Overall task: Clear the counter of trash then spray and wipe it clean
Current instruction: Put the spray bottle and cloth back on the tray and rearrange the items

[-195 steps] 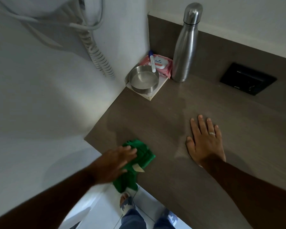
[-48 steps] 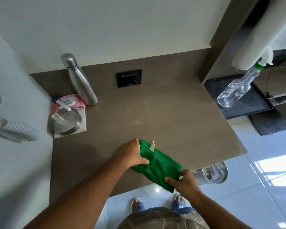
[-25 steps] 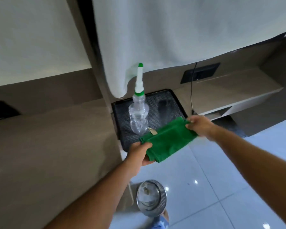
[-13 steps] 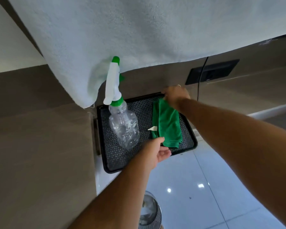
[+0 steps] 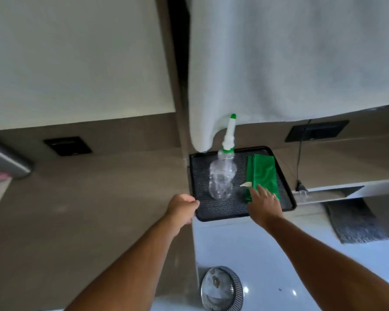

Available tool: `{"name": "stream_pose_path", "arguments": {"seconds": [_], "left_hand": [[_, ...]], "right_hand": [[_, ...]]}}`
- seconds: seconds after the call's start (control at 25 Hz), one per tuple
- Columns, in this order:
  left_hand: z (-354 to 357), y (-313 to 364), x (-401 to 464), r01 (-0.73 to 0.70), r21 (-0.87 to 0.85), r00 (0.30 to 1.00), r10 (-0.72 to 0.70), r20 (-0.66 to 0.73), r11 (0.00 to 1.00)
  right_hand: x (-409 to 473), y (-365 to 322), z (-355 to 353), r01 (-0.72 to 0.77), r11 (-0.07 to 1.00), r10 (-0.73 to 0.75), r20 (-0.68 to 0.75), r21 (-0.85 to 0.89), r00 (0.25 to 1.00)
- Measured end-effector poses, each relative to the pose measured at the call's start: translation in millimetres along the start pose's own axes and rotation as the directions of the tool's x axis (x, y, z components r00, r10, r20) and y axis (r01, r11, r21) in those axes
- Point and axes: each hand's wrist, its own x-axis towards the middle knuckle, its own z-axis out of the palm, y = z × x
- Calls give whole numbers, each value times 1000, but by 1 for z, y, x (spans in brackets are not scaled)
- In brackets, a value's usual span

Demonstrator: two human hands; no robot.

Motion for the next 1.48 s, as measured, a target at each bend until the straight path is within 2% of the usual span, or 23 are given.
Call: {"name": "stream_pose_path", "arguments": {"seconds": [0.08, 0.16, 0.32, 0.44, 0.52, 0.64, 0.72, 0.84, 0.96, 1.12, 1.24, 1.32, 1.4, 1.48], "left_hand": [[-54, -9, -3, -127, 120, 991, 132, -35, 985], [-123, -27, -2, -187, 260, 972, 217, -92, 947], [-305, -90, 12, -130, 402, 913, 268, -308, 906], [-449, -135, 28, -72, 456, 811, 318, -490, 887], [-526, -160, 38, -18, 497, 759, 335, -558, 868], [-598, -191, 49, 95, 621, 747, 357, -561, 778], [-616, -207, 60, 117, 718, 745, 418, -520, 686], [-619, -226, 81, 93, 795, 765, 468, -443, 600], [-617, -238, 88, 81, 808, 784, 463, -413, 584], [-599, -255, 58, 52, 835, 786, 494, -372, 547], [-569, -256, 38, -21, 862, 817, 506, -277, 507], [-540, -241, 37, -76, 899, 852, 497, -167, 432], [-505, -214, 48, -145, 919, 842, 533, -80, 367], [-464, -181, 63, -233, 909, 812, 584, -15, 347]], "right_hand": [[-39, -46, 6, -9, 989, 15, -38, 151, 999], [-67, -107, 10, 60, 965, -44, -68, 257, 997], [-79, -279, 8, 271, 873, -250, -106, 405, 962], [-66, -430, -2, 346, 804, -351, -85, 483, 933], [-55, -520, -15, 388, 773, -399, -92, 502, 912], [-34, -637, -37, 478, 688, -469, -168, 546, 867], [-15, -702, -53, 523, 640, -498, -215, 563, 840], [17, -778, -64, 549, 613, -518, -236, 568, 822], [37, -806, -56, 471, 593, -457, -209, 653, 864], [40, -780, -48, 480, 570, -392, -293, 667, 872], [37, -724, -58, 468, 553, -354, -314, 689, 881], [35, -673, -68, 441, 555, -311, -315, 705, 897], [33, -613, -81, 422, 586, -262, -331, 692, 907], [33, -555, -96, 396, 630, -214, -341, 668, 915]]}}
